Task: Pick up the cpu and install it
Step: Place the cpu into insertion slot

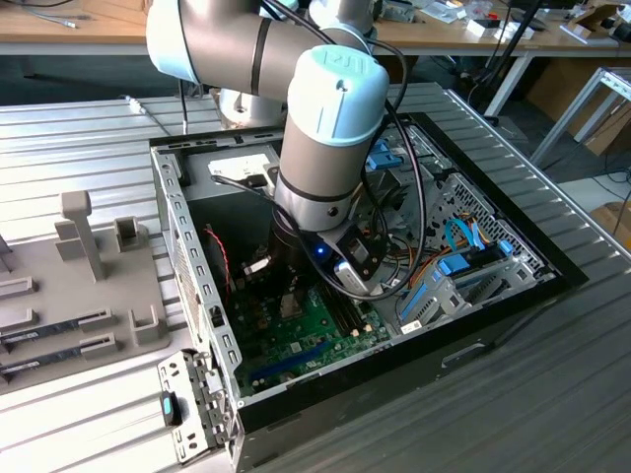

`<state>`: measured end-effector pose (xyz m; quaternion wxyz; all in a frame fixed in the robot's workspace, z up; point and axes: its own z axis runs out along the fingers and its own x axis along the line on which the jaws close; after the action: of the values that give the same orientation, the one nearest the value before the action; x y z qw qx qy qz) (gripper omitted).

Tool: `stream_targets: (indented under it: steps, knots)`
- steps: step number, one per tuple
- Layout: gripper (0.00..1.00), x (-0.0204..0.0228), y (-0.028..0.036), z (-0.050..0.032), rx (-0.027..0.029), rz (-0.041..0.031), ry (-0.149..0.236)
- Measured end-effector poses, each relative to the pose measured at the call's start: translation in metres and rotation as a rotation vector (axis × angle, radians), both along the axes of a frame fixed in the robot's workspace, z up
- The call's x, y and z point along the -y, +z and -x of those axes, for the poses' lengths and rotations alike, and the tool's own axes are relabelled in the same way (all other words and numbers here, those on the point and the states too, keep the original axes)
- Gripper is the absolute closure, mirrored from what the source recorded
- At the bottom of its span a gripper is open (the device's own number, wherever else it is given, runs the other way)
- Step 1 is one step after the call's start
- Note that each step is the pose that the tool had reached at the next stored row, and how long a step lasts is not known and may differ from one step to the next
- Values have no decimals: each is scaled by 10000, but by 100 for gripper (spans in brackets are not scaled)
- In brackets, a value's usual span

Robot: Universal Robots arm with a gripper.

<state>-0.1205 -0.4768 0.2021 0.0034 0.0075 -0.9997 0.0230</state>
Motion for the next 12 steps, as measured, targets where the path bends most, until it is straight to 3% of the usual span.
stream_targets:
  steps: [2, 6, 12]
  knots:
    - [59, 0, 0, 0, 1, -13, 4]
    - [59, 1, 0, 0, 0, -14, 424]
    - [59, 6, -4, 0, -15, -13, 428]
